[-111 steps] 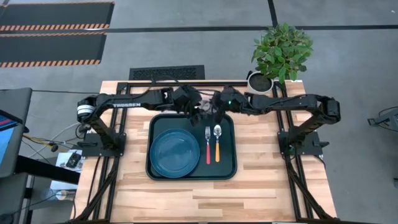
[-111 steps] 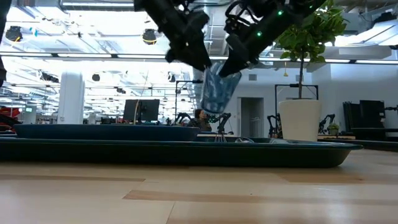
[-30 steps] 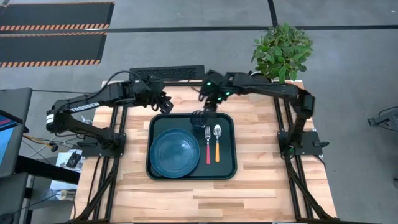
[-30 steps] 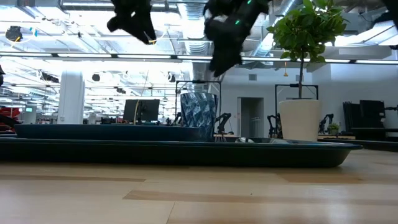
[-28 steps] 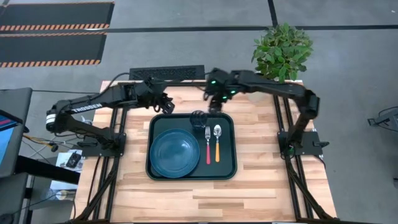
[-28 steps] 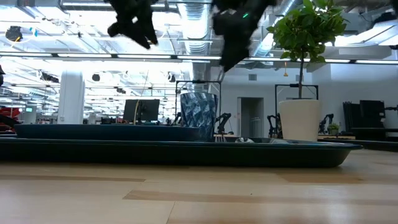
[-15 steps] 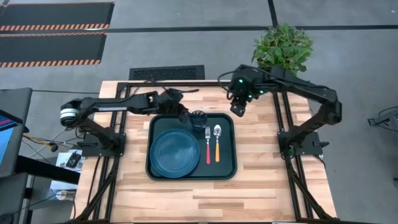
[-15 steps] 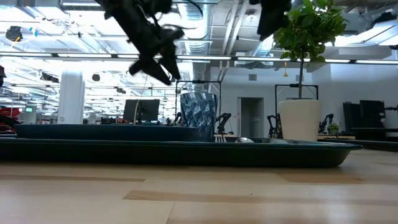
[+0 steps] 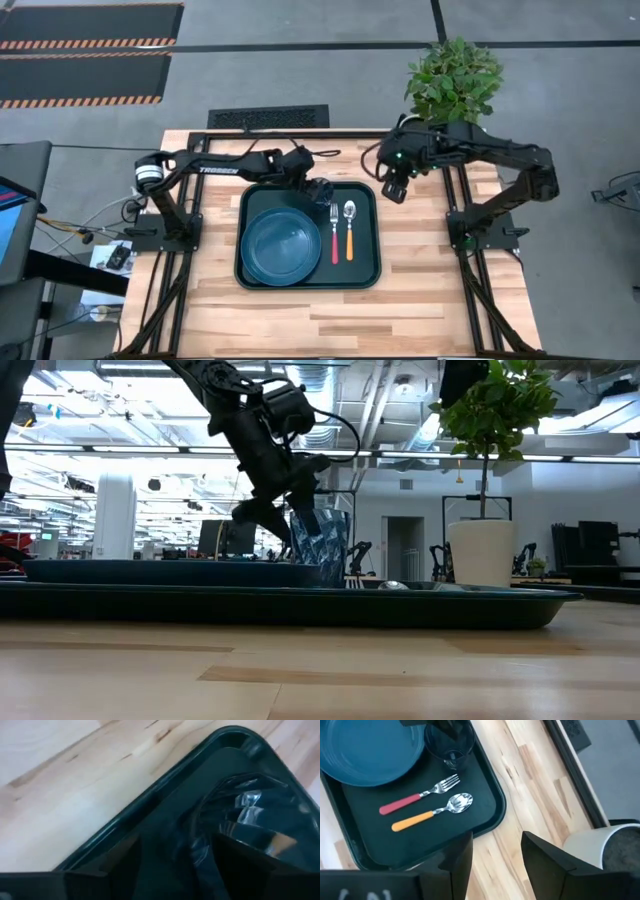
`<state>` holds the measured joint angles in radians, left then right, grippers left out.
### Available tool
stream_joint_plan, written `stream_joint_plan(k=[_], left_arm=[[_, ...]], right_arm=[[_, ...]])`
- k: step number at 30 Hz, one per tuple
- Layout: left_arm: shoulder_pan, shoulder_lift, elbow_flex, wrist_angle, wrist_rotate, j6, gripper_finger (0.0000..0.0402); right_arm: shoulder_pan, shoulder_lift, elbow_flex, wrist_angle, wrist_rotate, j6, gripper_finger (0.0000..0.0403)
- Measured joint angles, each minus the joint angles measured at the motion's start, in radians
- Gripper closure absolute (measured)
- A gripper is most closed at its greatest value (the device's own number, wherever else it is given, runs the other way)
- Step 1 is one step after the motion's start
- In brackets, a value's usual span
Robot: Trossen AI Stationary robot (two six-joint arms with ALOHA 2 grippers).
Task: Pick and place plate/cup/fork/spoon on tray
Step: Put the dark blue cup on the black serving tray
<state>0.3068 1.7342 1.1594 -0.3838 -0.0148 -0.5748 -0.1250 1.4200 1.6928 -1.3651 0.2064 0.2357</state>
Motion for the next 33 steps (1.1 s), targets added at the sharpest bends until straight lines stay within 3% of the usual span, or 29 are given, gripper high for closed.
stream_joint_plan(k=[4, 12, 20, 25, 28, 33], left_arm=[[0.004, 0.008, 0.024, -0.010, 0.011, -0.013, 0.0228], [0.000, 0.007, 0.120, -0.090, -0.001, 0.042, 0.0389], [0.000, 0.007, 0.211, -0.252, -0.024, 0.072, 0.0399], [0.000, -0.024, 0.276, -0.476, -0.098, 0.135, 0.0400], [0.012, -0.104, 0.276, -0.605, -0.120, 0.143, 0.0401], [0.041, -0.327, 0.180, -0.692, -0.275, 0.125, 0.0401]], right_arm=[[0.038, 0.000, 0.000, -0.005, 0.033, 0.003, 0.0215], [0.079, 0.000, 0.000, -0.024, 0.070, 0.013, 0.0226], [0.079, 0.000, 0.000, -0.068, 0.130, 0.029, 0.0236], [0.079, 0.000, 0.000, -0.091, 0.138, 0.035, 0.0241], [0.079, 0.000, 0.000, -0.111, 0.138, 0.050, 0.0244], [0.079, -0.022, -0.036, -0.098, 0.140, 0.052, 0.0248]])
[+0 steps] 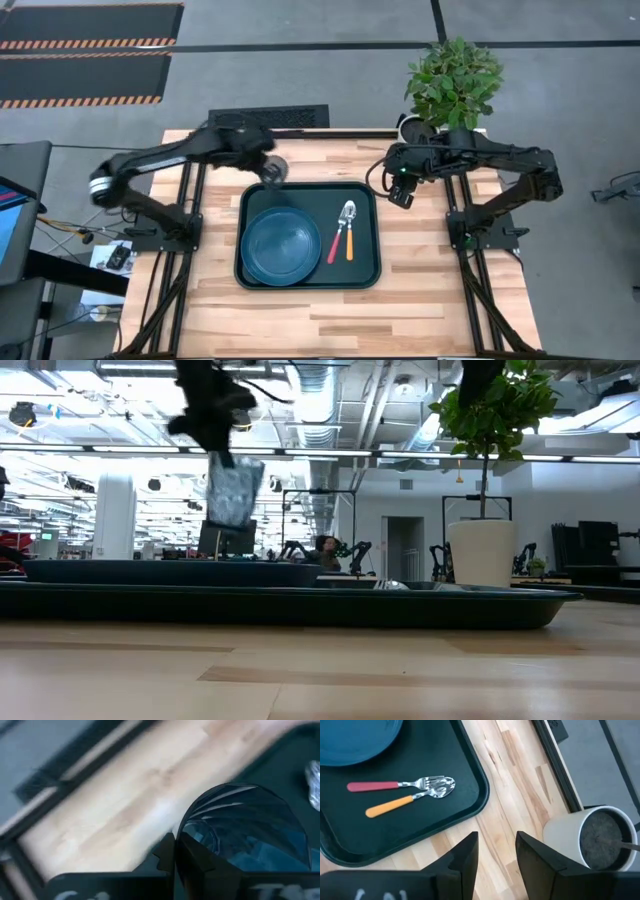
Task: Pick and place plate/cup/fork/spoon on tray
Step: Put the dark blue cup on the black serving tray
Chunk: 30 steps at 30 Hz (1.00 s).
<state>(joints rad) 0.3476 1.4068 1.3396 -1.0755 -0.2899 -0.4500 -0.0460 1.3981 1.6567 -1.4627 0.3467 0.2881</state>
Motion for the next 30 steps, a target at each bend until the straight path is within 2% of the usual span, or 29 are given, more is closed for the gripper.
stream_joint_plan(k=[3, 6, 9, 13, 24, 30], left_arm=[[0.030, -0.127, -0.093, 0.040, -0.037, -0.033, 0.0401], [0.067, -0.214, -0.203, 0.132, 0.017, -0.066, 0.0401], [0.093, -0.261, -0.315, 0.173, 0.083, -0.091, 0.0401], [0.117, -0.277, -0.423, 0.179, 0.085, -0.127, 0.0401], [0.132, -0.278, -0.516, 0.214, 0.114, -0.164, 0.0401], [0.132, -0.281, -0.564, 0.260, 0.170, -0.196, 0.0401]], right_arm=[[0.000, -0.026, -0.050, 0.037, 0.000, 0.000, 0.0250], [0.000, -0.046, -0.096, 0.073, -0.001, 0.003, 0.0251], [0.000, -0.046, -0.121, 0.080, -0.003, 0.021, 0.0250], [0.007, -0.046, -0.145, 0.079, -0.007, 0.038, 0.0253], [0.021, -0.044, -0.148, 0.091, -0.008, 0.038, 0.0257], [0.020, -0.044, -0.148, 0.091, -0.007, 0.037, 0.0261]])
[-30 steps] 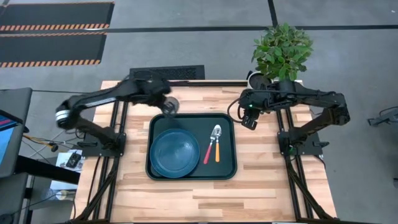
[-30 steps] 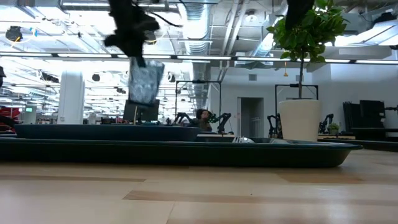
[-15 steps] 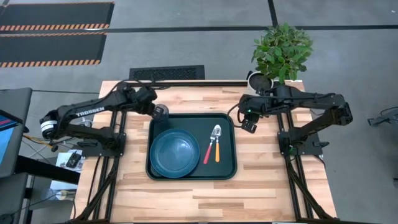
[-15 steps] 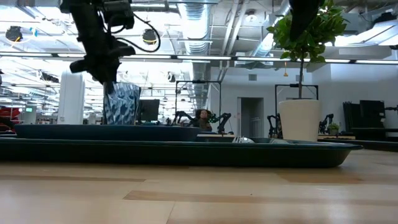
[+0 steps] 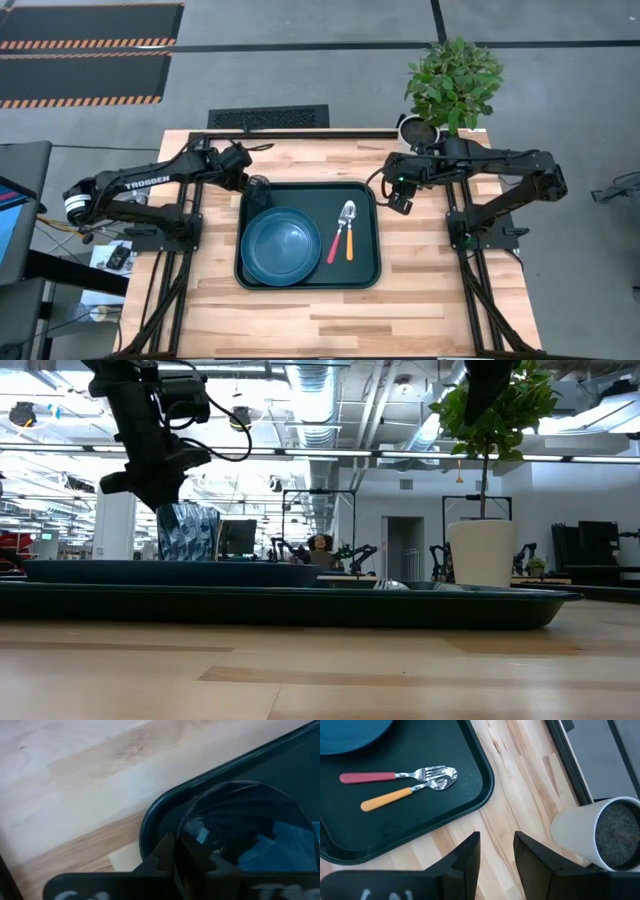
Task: Pick and place plate/cup/fork/spoon on tray
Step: Put the dark blue cup on the black serving tray, then adjust the pink fork on the black serving tray
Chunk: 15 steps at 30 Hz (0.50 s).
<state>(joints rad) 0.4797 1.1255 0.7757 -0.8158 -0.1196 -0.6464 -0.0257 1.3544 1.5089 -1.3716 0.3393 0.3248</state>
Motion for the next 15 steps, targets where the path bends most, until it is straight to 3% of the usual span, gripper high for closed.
stream_joint_plan(k=[6, 15], left_arm=[[0.000, 0.004, -0.005, -0.012, 0.007, -0.013, 0.0372], [0.000, 0.004, 0.030, -0.020, 0.000, -0.013, 0.0283]], right_arm=[[0.000, 0.000, 0.000, -0.003, -0.001, 0.005, 0.0259], [0.000, 0.000, 0.000, -0.004, -0.001, 0.008, 0.0256]])
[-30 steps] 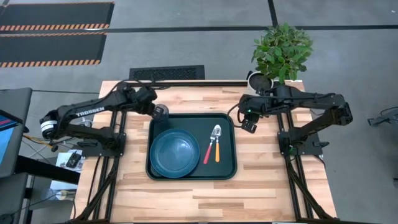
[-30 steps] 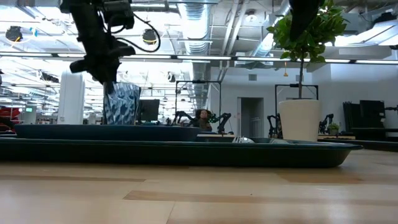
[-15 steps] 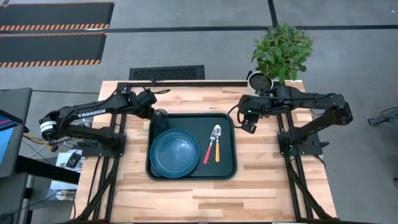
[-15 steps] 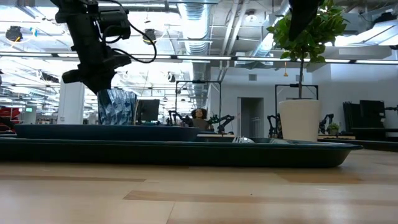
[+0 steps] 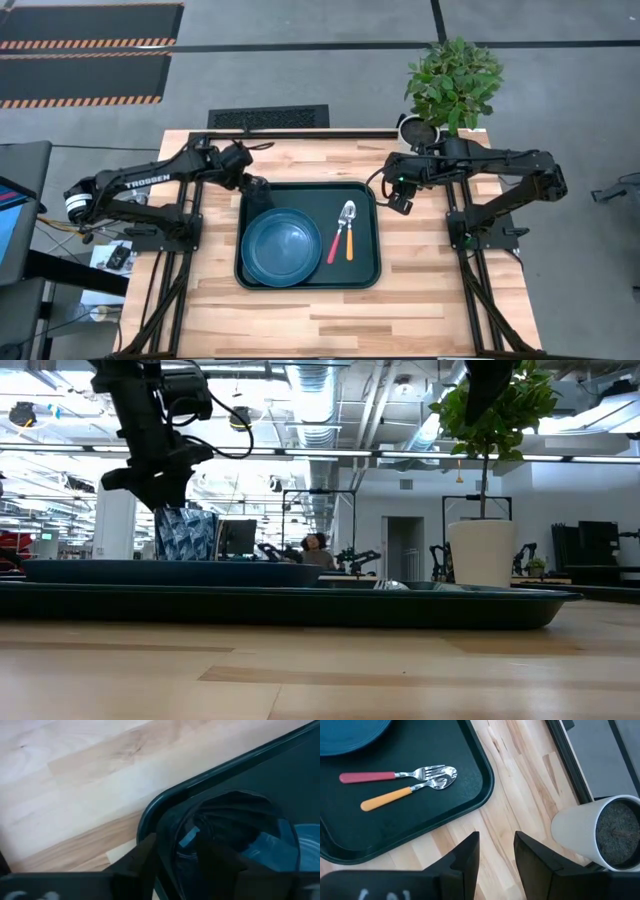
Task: Pick and place plate/cup/fork/spoon on tray
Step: Adjust the pink fork on the black serving tray
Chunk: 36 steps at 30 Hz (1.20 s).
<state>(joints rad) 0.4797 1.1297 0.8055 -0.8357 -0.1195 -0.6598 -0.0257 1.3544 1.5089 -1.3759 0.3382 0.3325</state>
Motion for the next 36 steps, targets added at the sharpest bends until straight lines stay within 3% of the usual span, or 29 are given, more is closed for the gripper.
stream_joint_plan(k=[9, 17, 21, 25, 36], left_arm=[[0.000, 0.000, 0.096, -0.139, -0.043, 0.013, 0.0249], [-0.033, -0.020, 0.225, -0.248, -0.042, 0.028, 0.0248], [-0.068, -0.062, 0.284, -0.287, -0.020, -0.003, 0.0248], [-0.131, -0.124, 0.327, -0.291, -0.006, -0.063, 0.0248], [-0.318, -0.275, 0.343, -0.288, -0.125, -0.232, 0.0248]], right_arm=[[0.011, -0.001, -0.008, 0.022, -0.026, 0.000, 0.0258], [0.053, -0.014, -0.330, 0.461, -0.061, -0.036, 0.0263], [-0.002, 0.047, -0.484, 0.693, -0.109, -0.050, 0.0270], [-0.085, 0.137, -0.534, 0.843, -0.157, -0.067, 0.0275], [-0.192, 0.342, -0.533, 0.954, -0.285, -0.099, 0.0276]])
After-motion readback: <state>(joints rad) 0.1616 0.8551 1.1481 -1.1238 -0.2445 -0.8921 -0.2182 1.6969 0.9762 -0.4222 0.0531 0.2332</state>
